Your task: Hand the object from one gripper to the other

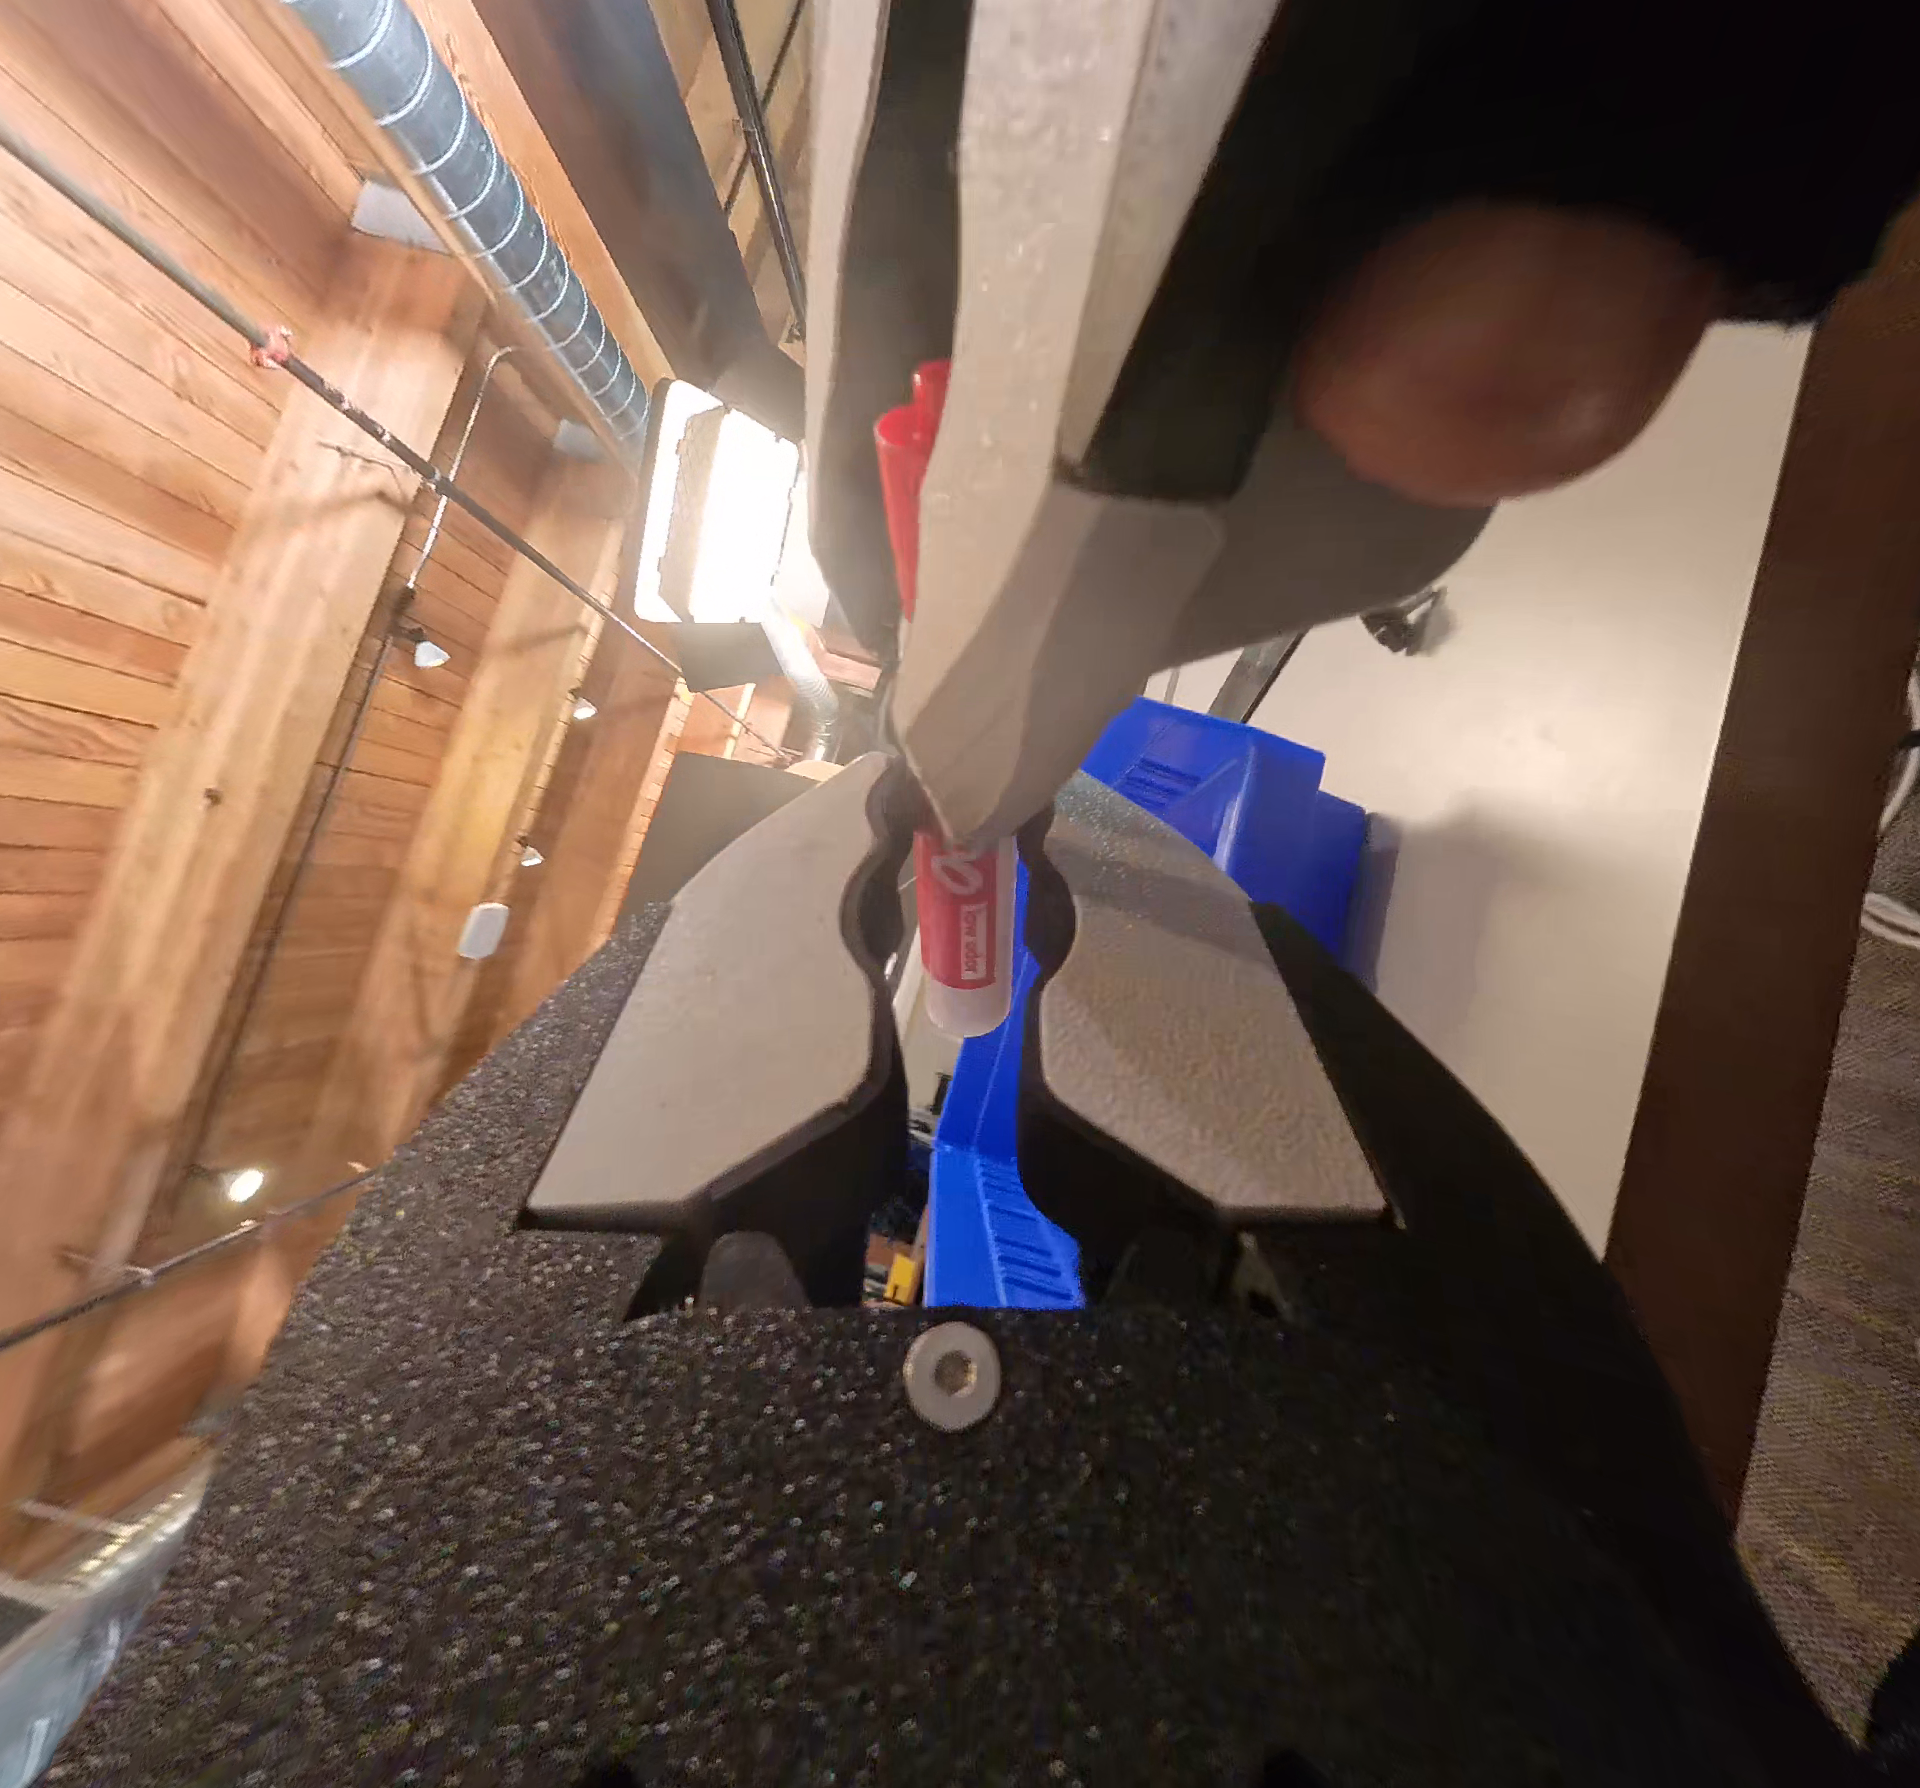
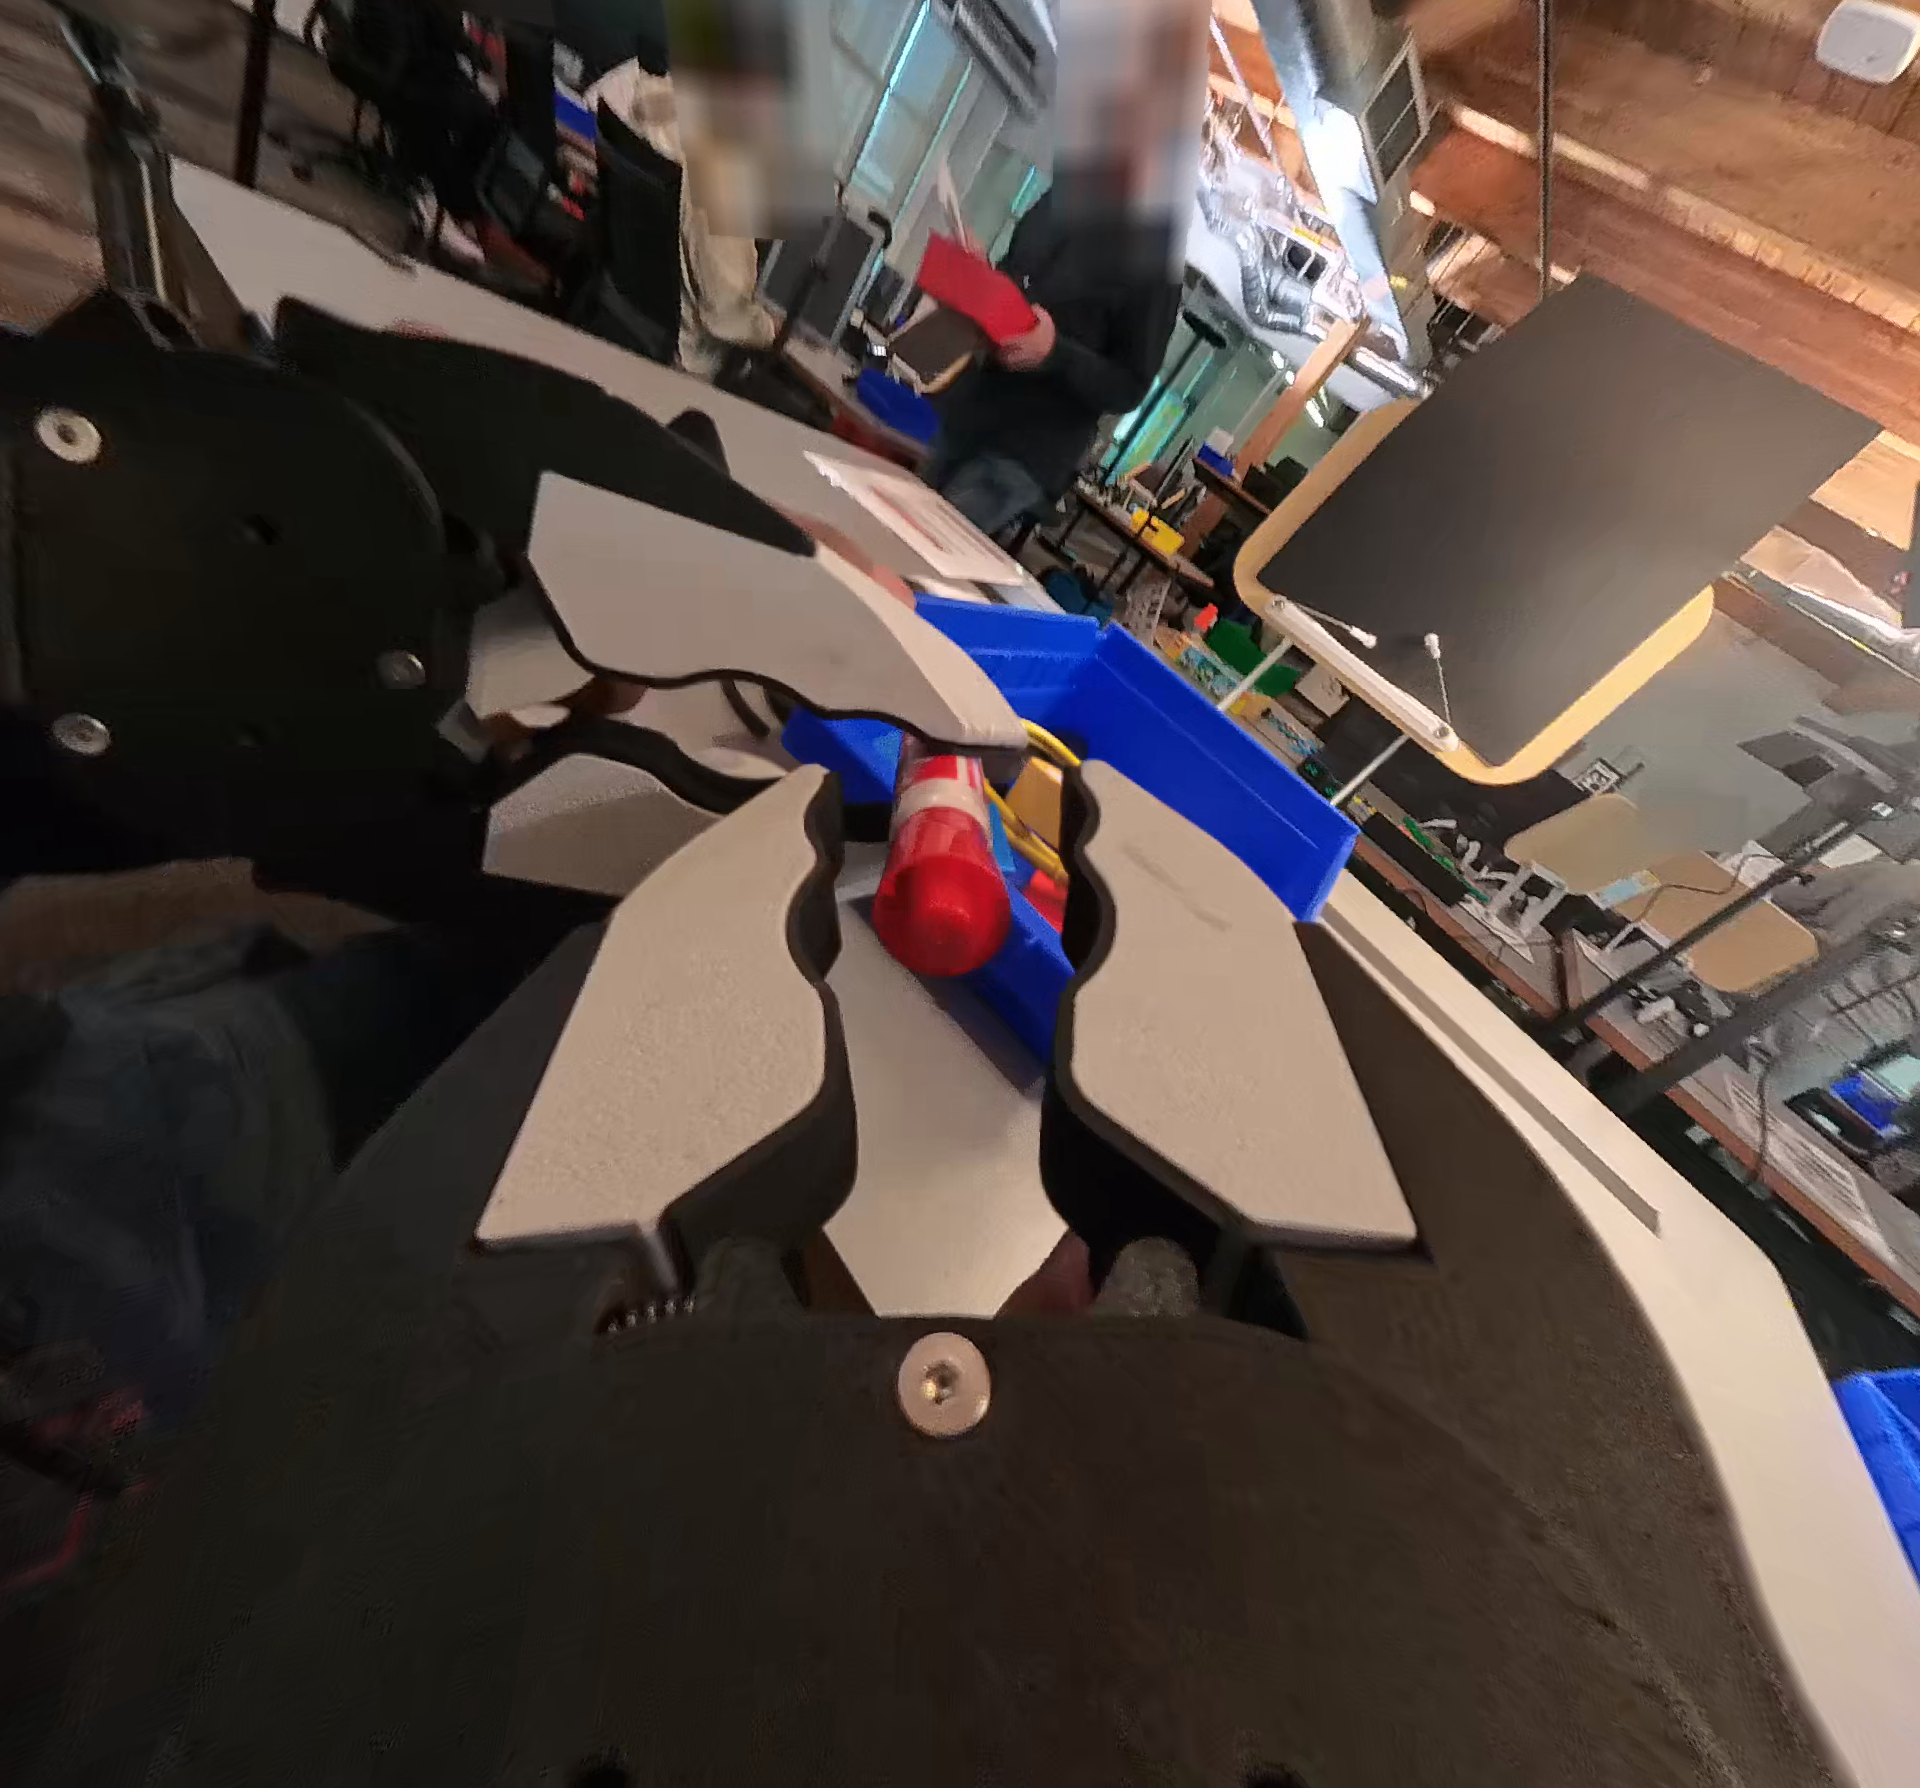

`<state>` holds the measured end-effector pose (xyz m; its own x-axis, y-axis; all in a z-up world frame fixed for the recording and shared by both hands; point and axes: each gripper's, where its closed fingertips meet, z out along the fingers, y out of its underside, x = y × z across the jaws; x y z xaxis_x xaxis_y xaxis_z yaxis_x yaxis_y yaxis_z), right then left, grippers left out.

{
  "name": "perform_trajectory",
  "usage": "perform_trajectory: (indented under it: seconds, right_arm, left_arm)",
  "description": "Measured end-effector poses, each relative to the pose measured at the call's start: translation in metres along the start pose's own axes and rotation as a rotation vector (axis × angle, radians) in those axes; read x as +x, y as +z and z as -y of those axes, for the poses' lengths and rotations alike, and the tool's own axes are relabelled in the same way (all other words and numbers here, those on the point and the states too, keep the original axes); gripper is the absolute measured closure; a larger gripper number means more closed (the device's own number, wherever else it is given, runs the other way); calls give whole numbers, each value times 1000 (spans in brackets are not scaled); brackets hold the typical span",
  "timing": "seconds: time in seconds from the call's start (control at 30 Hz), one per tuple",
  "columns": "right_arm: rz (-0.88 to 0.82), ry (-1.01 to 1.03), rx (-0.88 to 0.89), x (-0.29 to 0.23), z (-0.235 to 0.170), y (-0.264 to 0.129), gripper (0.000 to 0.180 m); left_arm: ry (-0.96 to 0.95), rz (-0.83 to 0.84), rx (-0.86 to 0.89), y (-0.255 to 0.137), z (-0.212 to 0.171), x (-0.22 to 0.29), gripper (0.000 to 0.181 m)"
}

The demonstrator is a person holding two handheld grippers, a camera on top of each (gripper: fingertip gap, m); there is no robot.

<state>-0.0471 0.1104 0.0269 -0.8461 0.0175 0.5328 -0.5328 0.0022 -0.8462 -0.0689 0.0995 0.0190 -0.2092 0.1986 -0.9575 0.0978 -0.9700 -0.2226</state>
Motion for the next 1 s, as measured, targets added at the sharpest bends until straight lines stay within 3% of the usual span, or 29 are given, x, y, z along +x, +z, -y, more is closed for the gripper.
perform_trajectory:
  seconds: [0.1,0.27,0.33,0.47,0.6,0.7,0.8,1.0]
  right_arm:
    - [-8,-41,-51,-1,-8,1,159]
    - [-11,-43,11,-3,-4,2,160]
    - [-3,6,64,0,-1,0,161]
    - [86,222,227,10,5,-8,160]
    - [295,469,322,8,2,-15,161]
    - [456,608,361,2,0,-20,161]
    - [573,693,372,-4,-2,-23,161]
    - [651,730,355,-14,-6,-23,161]
  left_arm:
    - [40,4,9,-1,2,0,160]
    - [-12,6,34,-2,2,-2,159]
    - [-198,-3,92,-3,1,-7,153]
    - [-698,-79,206,-7,-7,-26,121]
    - [-1283,-361,434,-16,-2,-31,117]
    - [-1565,-635,623,-33,9,-32,122]
    - [-1603,-811,650,-42,17,-18,126]
    - [-1515,-920,558,-41,30,10,134]
